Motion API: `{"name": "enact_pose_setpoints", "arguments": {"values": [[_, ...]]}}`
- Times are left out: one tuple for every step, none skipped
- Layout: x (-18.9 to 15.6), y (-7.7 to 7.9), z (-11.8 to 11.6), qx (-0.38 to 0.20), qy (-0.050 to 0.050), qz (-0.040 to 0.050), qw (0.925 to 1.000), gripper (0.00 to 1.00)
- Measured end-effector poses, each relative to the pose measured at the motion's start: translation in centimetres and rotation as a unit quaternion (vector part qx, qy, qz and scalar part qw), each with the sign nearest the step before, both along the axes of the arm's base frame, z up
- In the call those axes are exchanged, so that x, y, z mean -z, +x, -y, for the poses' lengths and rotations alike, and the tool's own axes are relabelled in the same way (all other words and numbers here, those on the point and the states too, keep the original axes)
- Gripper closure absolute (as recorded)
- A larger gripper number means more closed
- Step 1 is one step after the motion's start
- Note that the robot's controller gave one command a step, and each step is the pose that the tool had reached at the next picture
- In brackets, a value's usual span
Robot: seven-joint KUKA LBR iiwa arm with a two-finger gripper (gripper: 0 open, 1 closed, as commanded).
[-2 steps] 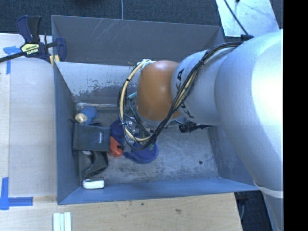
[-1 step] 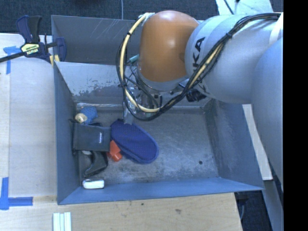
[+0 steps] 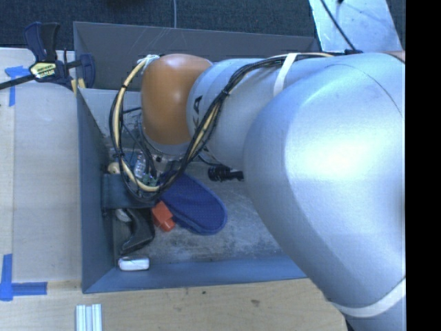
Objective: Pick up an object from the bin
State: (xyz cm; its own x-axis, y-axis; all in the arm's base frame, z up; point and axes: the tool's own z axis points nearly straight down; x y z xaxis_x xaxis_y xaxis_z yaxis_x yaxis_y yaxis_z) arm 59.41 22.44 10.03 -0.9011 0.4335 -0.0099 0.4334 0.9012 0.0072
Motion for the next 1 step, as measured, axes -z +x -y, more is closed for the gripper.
{"name": "enact_pose_setpoints", "arguments": {"values": [[-0.37, -3.05, 3.27, -0.007, -0.001, -0.0037, 1.0000, 1.00]]}}
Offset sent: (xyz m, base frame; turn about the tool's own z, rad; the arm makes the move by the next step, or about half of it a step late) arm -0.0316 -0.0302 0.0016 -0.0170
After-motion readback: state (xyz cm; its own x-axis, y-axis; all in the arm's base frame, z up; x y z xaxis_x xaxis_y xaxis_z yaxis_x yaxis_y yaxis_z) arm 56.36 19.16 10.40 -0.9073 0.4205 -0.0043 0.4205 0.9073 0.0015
